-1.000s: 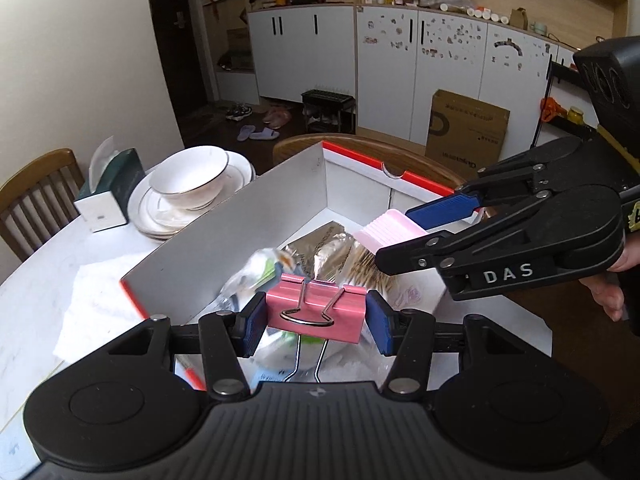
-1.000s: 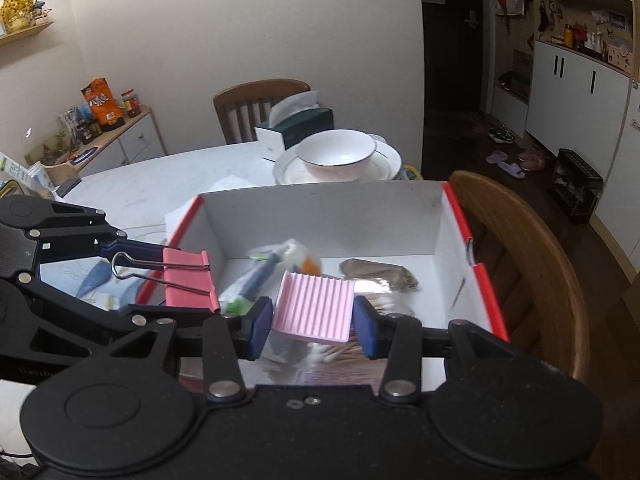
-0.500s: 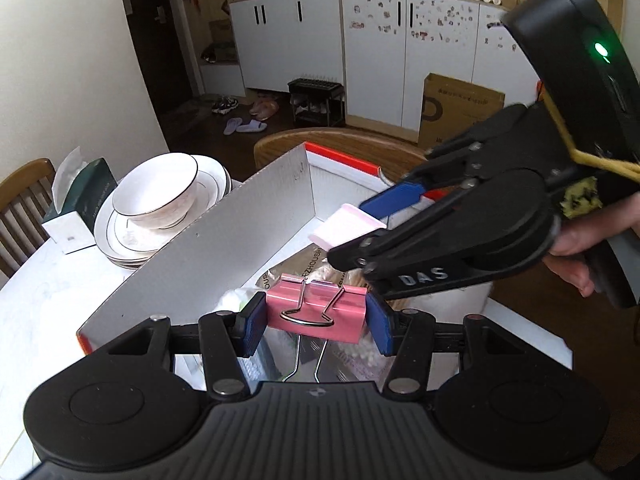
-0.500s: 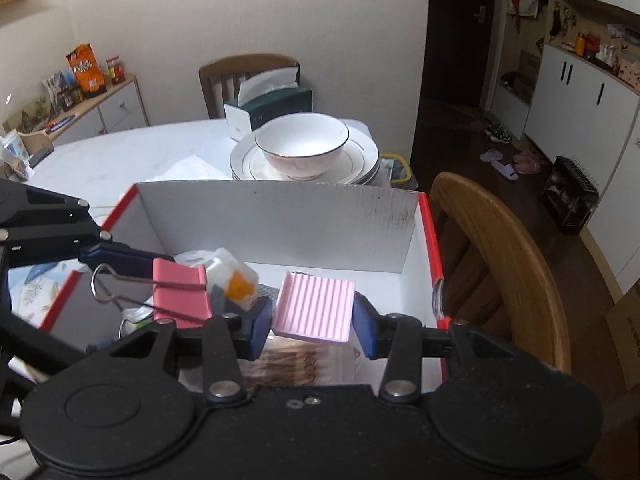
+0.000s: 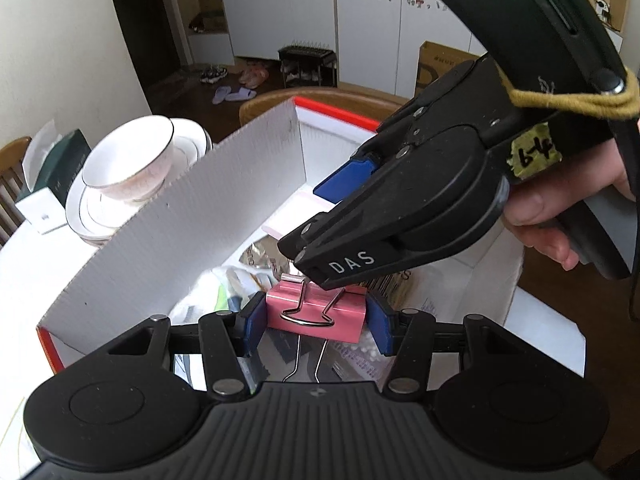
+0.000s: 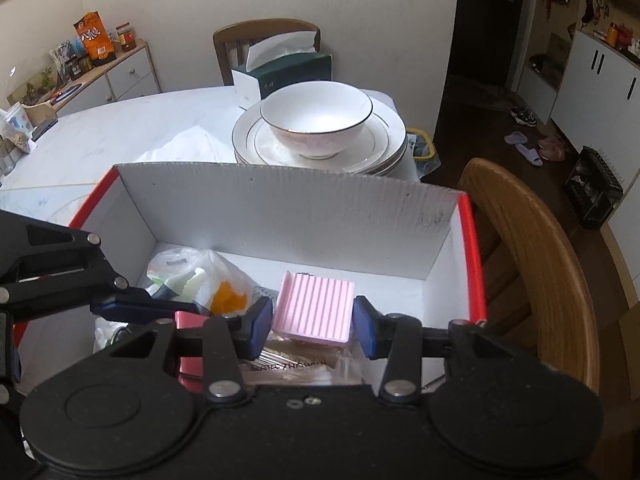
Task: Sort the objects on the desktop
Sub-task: 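Lower the binder clip into the box with the left tool while the right tool releases the pink pad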
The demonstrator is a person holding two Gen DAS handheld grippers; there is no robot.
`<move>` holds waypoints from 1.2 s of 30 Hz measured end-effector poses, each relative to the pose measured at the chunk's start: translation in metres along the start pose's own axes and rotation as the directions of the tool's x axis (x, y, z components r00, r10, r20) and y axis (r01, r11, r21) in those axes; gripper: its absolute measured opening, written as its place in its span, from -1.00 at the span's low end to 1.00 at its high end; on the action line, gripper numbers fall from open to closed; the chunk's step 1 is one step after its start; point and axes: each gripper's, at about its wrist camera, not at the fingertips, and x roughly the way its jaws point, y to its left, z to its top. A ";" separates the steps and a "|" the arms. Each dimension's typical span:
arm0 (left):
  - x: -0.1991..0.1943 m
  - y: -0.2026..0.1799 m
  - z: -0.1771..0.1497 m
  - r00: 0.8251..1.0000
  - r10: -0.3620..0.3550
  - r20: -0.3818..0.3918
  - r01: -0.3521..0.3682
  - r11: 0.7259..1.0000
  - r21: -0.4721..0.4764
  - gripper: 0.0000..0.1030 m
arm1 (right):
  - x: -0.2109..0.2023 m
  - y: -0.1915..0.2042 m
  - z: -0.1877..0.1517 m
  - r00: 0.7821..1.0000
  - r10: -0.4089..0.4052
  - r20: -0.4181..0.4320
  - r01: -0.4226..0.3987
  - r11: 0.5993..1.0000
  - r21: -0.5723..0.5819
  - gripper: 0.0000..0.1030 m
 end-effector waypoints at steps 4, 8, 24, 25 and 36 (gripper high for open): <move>0.004 0.004 -0.001 1.000 -0.012 -0.013 0.012 1.000 -0.008 0.00 | 0.006 -0.001 -0.003 1.000 0.005 -0.026 -0.005 1.000 -0.005 -0.16; 0.005 0.006 -0.002 0.999 -0.031 -0.018 0.030 0.999 -0.016 0.01 | 0.009 -0.003 -0.006 0.999 0.015 -0.044 -0.015 1.000 -0.001 -0.17; -0.016 0.013 -0.013 0.996 -0.065 0.054 0.070 0.993 -0.098 0.18 | -0.023 -0.010 -0.014 0.999 0.041 0.007 -0.041 0.999 0.023 0.01; -0.019 0.014 -0.014 0.996 -0.062 0.061 0.068 0.992 -0.105 0.18 | -0.027 -0.010 -0.015 0.999 0.047 0.013 -0.047 0.999 0.025 0.01; -0.054 0.022 -0.026 0.990 -0.002 0.142 0.028 0.983 -0.181 0.20 | -0.069 0.004 -0.030 0.993 0.077 0.091 -0.081 0.996 0.038 0.31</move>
